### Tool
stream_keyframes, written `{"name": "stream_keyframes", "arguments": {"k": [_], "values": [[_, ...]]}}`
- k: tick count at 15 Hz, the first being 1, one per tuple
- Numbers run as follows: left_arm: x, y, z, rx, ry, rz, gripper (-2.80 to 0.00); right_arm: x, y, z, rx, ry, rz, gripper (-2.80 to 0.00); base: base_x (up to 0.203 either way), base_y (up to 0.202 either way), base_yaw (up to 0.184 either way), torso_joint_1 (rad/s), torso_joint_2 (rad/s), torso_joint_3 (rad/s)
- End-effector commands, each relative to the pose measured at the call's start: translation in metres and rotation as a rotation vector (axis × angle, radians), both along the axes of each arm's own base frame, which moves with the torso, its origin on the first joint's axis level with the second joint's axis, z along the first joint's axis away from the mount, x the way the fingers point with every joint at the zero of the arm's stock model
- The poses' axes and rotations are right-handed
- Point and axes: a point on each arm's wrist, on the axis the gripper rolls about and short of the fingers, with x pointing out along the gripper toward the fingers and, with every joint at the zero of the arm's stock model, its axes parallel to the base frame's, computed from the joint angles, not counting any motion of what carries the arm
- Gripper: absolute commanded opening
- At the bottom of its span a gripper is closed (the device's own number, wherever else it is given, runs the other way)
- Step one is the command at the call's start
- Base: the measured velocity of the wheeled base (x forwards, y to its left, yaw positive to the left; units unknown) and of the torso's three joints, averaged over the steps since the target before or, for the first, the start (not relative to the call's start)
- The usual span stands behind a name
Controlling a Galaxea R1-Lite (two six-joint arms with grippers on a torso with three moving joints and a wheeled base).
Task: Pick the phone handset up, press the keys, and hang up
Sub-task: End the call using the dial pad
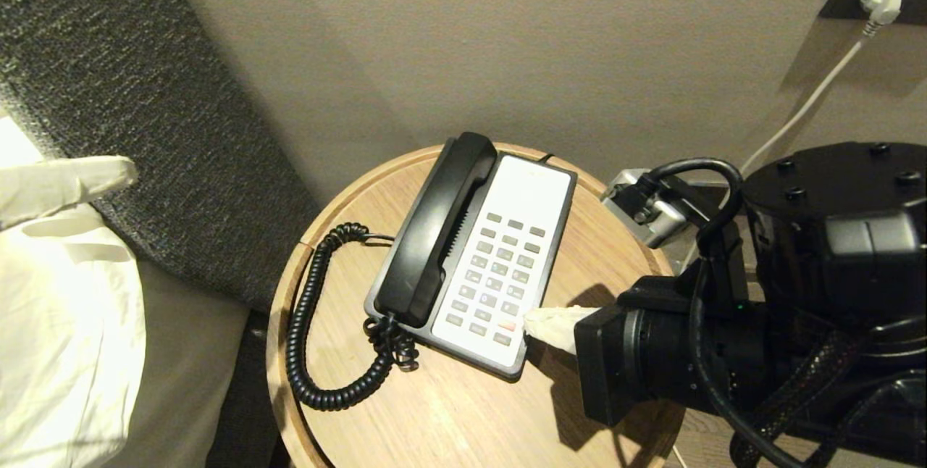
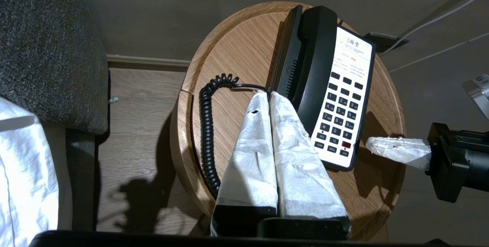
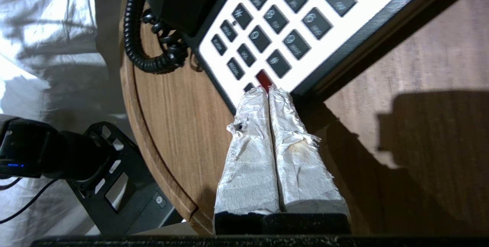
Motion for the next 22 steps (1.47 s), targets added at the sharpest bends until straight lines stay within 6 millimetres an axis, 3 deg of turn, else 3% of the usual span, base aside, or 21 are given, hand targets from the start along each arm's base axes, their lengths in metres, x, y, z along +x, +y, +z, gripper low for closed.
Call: {"name": "stream_keyframes", "arguments": {"k": [1, 22], "values": [[-0.002, 0.002, -0.001, -0.005, 0.001, 0.004, -2.80, 0.000, 0.006, -0.004, -0.009, 0.008, 0.010, -2.80, 0.000, 0.000, 0.000, 0.000, 0.00, 0.000], [-0.005, 0.007, -0.003, -0.016, 0.000, 0.005, -2.80, 0.008, 0.019, -0.017, -0.060, 0.029, 0.008, -2.80, 0.000, 0.000, 0.000, 0.000, 0.00, 0.000]]}}
